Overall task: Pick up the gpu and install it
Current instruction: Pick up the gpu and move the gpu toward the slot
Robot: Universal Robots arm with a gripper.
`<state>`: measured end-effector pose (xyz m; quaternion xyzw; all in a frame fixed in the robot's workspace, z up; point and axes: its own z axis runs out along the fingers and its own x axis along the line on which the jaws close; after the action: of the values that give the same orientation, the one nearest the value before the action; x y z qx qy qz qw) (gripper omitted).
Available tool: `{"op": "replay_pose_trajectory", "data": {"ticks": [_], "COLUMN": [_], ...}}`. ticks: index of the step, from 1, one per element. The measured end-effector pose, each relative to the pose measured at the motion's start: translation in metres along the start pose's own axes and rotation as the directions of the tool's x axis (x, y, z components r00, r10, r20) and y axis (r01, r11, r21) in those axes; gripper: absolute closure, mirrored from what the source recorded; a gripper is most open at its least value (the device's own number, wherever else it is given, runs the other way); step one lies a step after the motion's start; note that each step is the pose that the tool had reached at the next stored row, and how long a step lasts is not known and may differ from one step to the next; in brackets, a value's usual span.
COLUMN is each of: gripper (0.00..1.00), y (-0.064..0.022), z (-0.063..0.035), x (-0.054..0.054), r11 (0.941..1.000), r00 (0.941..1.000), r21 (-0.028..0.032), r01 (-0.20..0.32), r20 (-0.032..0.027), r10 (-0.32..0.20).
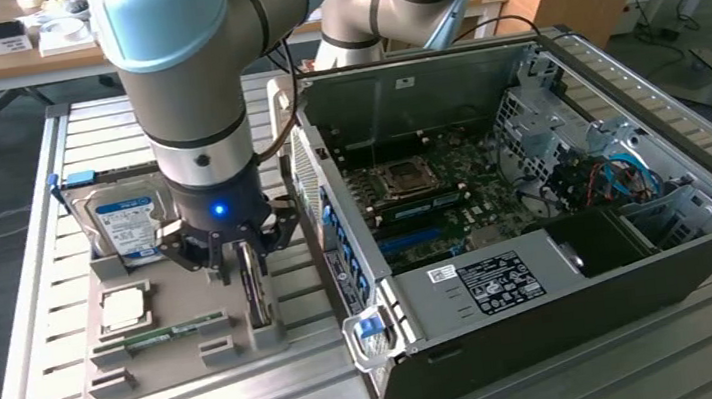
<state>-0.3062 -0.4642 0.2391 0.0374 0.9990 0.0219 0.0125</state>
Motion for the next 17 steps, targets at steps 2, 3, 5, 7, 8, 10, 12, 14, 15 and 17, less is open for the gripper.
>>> {"op": "replay_pose_trajectory", "data": {"ticks": [2,3,5,7,8,10,12,14,15,17], "gripper": [0.53,0.53,0.53,0.53,0.53,0.53,0.53,0.53,0.53,0.53], "y": [0.0006,0.0008,0.0014,0.0031,0.0038,0.0043,0.0046,0.0048,0.0049,0.0050], "z": [0.0003,0.0005,0.0009,0.0016,0.0020,0.0029,0.0039,0.0045,0.0046,0.0048], "x": [-0.0006,-0.0008,-0.0013,-0.0015,-0.0016,-0.0022,-0.0028,-0.0039,-0.0046,-0.0054], "r11": [1.0000,1.0000,1.0000,1.0000,1.0000,1.0000,1.0000,1.0000,1.0000,1.0000], "r00": [1.0000,1.0000,1.0000,1.0000,1.0000,1.0000,1.0000,1.0000,1.0000,1.0000], "r21": [-0.0001,-0.0001,0.0000,0.0000,-0.0001,-0.0002,0.0000,-0.0001,-0.0001,-0.0002], "r01": [0.000,0.000,0.000,0.000,0.000,0.000,0.000,0.000,0.000,0.000], "r20": [0.0000,0.0000,0.0000,0.0000,0.0001,0.0001,-0.0001,0.0001,0.0000,0.0001], "r10": [0.000,0.000,0.000,0.000,0.000,0.000,0.000,0.000,0.000,0.000]}}
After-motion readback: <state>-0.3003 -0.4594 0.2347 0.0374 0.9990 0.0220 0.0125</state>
